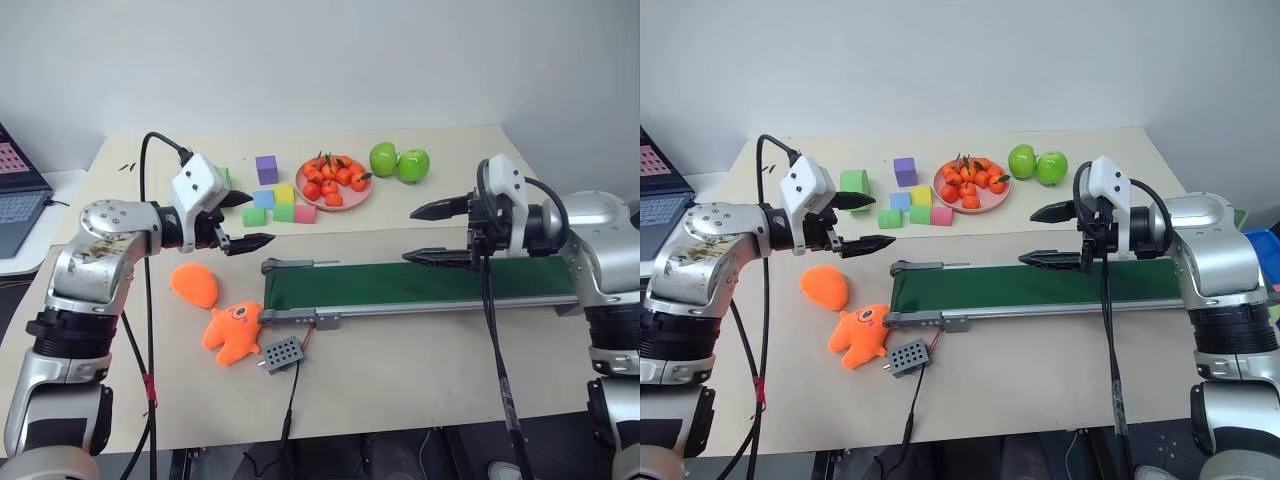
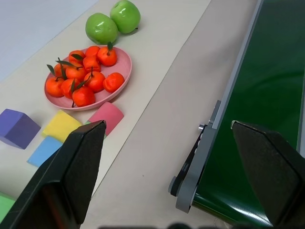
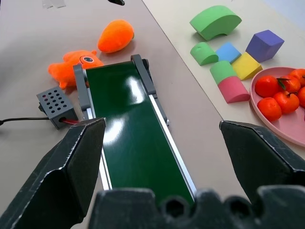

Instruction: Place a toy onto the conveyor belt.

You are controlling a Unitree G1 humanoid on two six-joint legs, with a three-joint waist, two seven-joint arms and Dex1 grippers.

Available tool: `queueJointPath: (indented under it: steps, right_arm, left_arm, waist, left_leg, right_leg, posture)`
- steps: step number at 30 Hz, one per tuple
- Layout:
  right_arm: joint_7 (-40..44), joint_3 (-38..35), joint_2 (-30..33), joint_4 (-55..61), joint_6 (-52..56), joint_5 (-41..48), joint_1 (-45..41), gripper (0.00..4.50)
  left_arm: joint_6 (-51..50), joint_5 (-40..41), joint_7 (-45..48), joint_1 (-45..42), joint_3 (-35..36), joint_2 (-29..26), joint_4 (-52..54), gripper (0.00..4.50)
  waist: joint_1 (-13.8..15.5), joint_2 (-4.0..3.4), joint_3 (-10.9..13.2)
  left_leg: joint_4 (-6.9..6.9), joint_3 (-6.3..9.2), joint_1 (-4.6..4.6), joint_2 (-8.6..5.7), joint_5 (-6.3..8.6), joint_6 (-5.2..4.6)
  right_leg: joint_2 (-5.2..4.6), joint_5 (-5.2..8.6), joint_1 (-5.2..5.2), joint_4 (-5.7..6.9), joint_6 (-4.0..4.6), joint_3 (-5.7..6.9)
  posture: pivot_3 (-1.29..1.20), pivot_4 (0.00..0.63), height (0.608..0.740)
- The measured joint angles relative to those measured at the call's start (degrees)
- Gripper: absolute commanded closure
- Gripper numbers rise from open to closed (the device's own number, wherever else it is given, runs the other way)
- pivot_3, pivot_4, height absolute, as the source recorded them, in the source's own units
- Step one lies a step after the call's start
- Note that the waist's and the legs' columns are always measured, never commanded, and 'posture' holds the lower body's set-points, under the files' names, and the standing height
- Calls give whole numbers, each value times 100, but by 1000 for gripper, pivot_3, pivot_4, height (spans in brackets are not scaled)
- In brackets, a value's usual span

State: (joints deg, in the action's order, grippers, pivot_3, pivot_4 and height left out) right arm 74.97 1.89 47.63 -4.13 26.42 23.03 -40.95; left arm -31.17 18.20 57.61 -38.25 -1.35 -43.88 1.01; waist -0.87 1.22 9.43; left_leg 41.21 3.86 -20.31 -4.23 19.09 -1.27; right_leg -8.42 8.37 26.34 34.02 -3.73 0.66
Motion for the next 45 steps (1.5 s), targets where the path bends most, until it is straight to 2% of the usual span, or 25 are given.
queueJointPath:
  steps: [3,5,11,14,17,19,21,23,25,28,30,34,37,45]
  right_arm:
    - [6,16,-14,-2,-3,-1,-16,0]
    - [29,30,-13,-44,-3,-15,-28,0]
    - [57,103,-121,-99,-3,-37,-56,0]
    - [86,166,-152,-101,-3,-36,-56,0]
    - [113,178,-154,-103,-3,-37,-59,0]
    - [127,195,-168,-118,-3,-38,-77,0]
    - [146,208,-171,-171,-3,-46,-95,0]
    - [160,220,-177,-212,-3,-52,-102,0]
    - [193,246,-211,-252,-5,-89,-118,0]
    - [237,307,-221,-331,-11,-157,-132,0]
    - [257,330,-226,-353,-25,-168,-154,0]
    - [309,388,-237,-446,-69,-200,-309,0]
    - [362,414,-249,-454,-92,-203,-338,0]
    - [369,415,-262,-461,-95,-205,-343,0]
  left_arm:
    - [36,-38,2,134,3,-143,36,13]
    - [18,-113,-136,494,213,-347,-153,13]
    - [-282,-114,-670,985,761,-414,-493,13]
    - [-598,118,-808,1072,1102,-336,-474,13]
    - [-1463,770,-1097,1140,1825,-57,-455,13]
    - [-2371,1384,-1419,1111,2585,211,-585,13]
    - [-3768,2113,-2074,800,3925,558,-1292,13]
    - [-4644,2405,-2655,637,4969,733,-1781,13]
    - [-5219,2603,-3217,620,6084,908,-2175,13]
    - [-5626,2714,-3667,736,7213,953,-2485,13]
    - [-5848,2727,-3818,787,7635,953,-2562,13]
    - [-6047,2739,-4026,1111,7874,1079,-2613,13]
    - [-6057,2810,-4072,1375,7648,1315,-2619,13]
    - [-5584,2693,-4048,1387,6904,1367,-3019,13]
  waist:
    - [-27,0,0]
    - [-85,-1,-1]
    - [-79,-1,0]
    - [-51,-1,0]
    - [-36,-1,0]
    - [-35,-1,0]
    - [-69,-1,-1]
    - [-110,-1,-1]
    - [-156,0,-1]
    - [-172,3,-2]
    - [-158,3,-3]
    - [-145,2,-3]
    - [-113,3,-4]
    - [-140,2,-5]
  left_leg:
    - [-2,-2,3,2,0,0]
    - [-15,-7,9,4,-1,2]
    - [-12,-4,7,5,-2,3]
    - [-13,-1,5,5,-2,3]
    - [-10,0,6,7,-2,3]
    - [-9,0,8,8,-2,3]
    - [-6,0,10,6,-2,4]
    - [-5,2,11,4,-2,4]
    - [-6,4,11,3,-2,6]
    - [-6,6,11,6,-3,10]
    - [-6,6,12,7,-5,14]
    - [-11,6,17,9,-4,15]
    - [-13,10,16,9,-4,15]
    - [-14,8,17,9,-4,16]
  right_leg:
    - [0,0,0,0,0,-2]
    - [1,0,2,1,0,-6]
    - [3,0,3,0,0,-5]
    - [2,0,5,0,0,-3]
    - [2,0,4,2,0,-2]
    - [2,0,3,4,0,-3]
    - [4,0,2,6,0,0]
    - [3,0,1,5,0,1]
    - [0,0,2,5,0,1]
    - [0,0,3,5,1,3]
    - [-1,0,1,6,1,2]
    - [-3,0,-2,7,1,-1]
    - [-3,-1,-1,6,1,1]
    - [-4,-1,-1,6,2,-3]
  posture:
    - [0,150,740]
    - [0,150,740]
    - [0,150,740]
    - [0,150,740]
    - [0,150,740]
    - [0,150,740]
    - [0,150,740]
    - [0,150,740]
    - [0,150,740]
    - [0,150,740]
    - [0,150,740]
    - [0,150,740]
    - [0,150,740]
    - [0,150,740]
